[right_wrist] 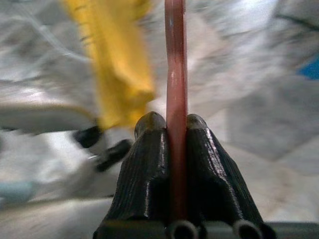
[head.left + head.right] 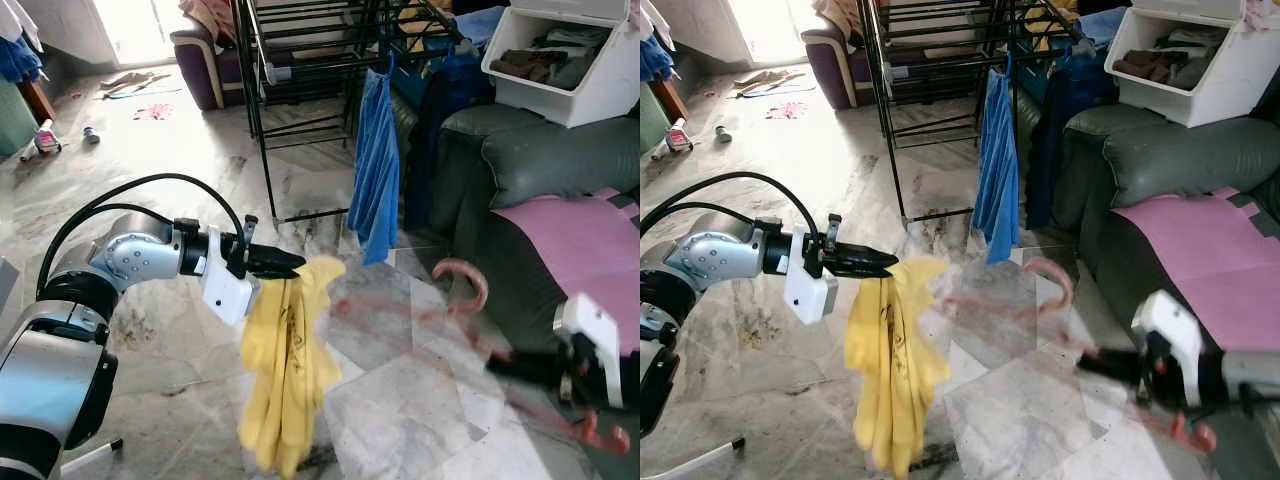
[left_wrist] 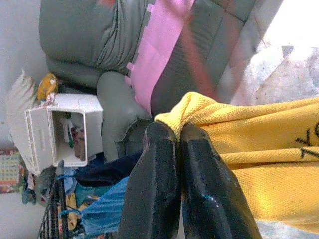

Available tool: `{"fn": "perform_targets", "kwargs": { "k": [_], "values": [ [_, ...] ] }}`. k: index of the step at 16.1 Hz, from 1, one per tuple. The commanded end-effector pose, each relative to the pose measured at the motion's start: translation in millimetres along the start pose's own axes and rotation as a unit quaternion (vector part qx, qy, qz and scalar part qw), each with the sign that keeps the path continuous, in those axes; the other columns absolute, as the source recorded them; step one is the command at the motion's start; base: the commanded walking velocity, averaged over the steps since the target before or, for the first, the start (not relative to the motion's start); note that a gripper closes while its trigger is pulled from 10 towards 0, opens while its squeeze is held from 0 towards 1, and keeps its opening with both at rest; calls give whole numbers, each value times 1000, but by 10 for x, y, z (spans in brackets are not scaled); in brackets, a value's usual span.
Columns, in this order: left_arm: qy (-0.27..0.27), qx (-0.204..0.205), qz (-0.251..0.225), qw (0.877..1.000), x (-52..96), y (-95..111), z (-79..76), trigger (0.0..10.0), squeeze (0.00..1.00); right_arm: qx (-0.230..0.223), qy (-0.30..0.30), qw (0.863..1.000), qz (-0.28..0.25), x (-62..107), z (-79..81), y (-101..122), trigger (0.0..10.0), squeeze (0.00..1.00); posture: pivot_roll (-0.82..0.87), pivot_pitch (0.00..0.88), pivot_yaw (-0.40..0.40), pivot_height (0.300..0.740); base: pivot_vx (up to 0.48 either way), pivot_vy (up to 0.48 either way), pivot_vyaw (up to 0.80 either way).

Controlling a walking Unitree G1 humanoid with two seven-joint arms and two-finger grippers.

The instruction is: Hang hanger

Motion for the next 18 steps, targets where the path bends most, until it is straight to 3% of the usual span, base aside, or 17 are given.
{"fn": "perform_targets", "kwargs": {
  "k": [1, 5, 10, 14, 18],
  "values": [
    [3, -23, 2, 1000, 39, -10, 67, 10000, 0, 18, -16, 1000, -20, 12, -37, 92, 10000, 0, -16, 33, 58, 740, 0, 0, 0],
    [8, -28, -2, 1000, -3, 10, 43, 10000, 0, 11, 41, 999, -23, -28, 133, 135, 10000, 0, -18, 36, 55, 740, 0, 0, 0],
    [10, -38, 10, 999, -32, -21, 54, 10000, 0, -22, 121, 992, -11, 115, 376, 80, 10000, 0, -28, 36, 57, 740, 0, 0, 0],
    [4, -48, 38, 998, -22, -95, 32, 10000, 0, -36, 138, 990, -5, 196, 447, 55, 10000, 0, -34, 36, 58, 740, 0, 0, 0],
    [14, -68, 64, 996, -15, -169, 85, 10000, 0, -50, 163, 985, 1, 161, 548, 10, 10000, 0, -32, 35, 60, 740, 0, 0, 0]
  ]
}}
Point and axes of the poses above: a point about 5 cm out from each wrist's last joint towards the gripper, its own x axis pointing back from the gripper into the wrist, its own y axis along the axis of the wrist's last joint, z = x × y, the point moved 3 cm from there along -x, pointing out of the wrist towards the gripper, and after that the axes turned 14 degrees about -x, right-handed, at the moved point
